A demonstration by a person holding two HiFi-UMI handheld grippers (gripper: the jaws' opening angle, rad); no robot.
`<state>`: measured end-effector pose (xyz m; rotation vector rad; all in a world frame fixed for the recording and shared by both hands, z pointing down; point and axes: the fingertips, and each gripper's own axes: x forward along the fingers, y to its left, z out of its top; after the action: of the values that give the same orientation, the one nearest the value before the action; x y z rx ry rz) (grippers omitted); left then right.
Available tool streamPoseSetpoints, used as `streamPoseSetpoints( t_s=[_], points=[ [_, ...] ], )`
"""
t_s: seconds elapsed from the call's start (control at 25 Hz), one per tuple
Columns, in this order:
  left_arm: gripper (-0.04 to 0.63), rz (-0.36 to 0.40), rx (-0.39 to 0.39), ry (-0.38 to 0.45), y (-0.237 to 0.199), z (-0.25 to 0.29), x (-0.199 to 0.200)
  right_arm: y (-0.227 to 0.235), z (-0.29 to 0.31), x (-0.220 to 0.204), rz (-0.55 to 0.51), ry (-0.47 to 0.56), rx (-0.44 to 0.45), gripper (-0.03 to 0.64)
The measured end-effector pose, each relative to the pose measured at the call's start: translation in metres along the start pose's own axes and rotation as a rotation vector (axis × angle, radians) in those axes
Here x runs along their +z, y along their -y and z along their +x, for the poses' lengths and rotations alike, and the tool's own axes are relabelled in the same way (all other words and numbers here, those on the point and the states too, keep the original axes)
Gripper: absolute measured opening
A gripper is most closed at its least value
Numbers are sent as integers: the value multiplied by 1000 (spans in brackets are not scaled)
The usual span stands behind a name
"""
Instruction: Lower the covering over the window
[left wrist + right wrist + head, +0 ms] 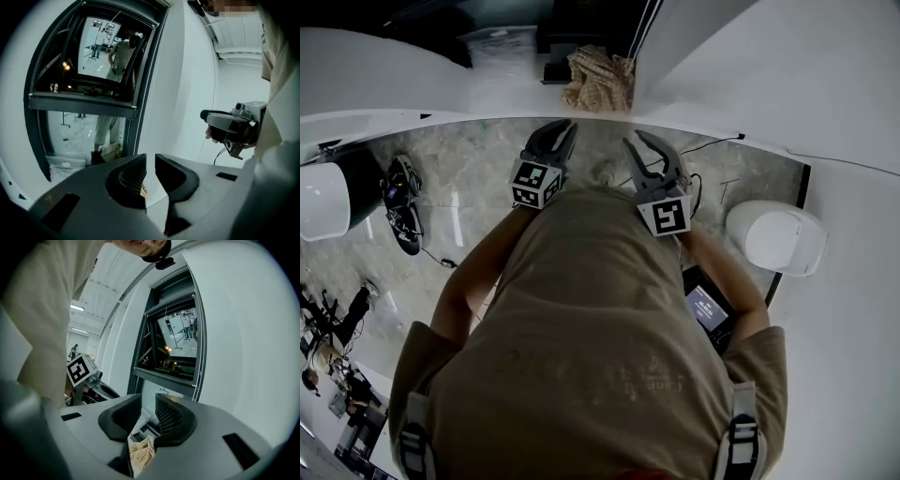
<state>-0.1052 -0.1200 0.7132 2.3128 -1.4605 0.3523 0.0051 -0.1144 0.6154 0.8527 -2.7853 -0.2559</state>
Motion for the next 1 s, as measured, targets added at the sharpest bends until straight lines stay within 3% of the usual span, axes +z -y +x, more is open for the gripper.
streamPoseSetpoints(
  t_s=[0.28, 1.0],
  points=[
    [67, -31, 26, -16, -4, 3, -8, 3, -2, -10, 31, -5, 7, 94],
    [67, -13, 28, -32, -12, 13, -2, 7, 9, -21, 93, -10, 13, 84]
  ],
)
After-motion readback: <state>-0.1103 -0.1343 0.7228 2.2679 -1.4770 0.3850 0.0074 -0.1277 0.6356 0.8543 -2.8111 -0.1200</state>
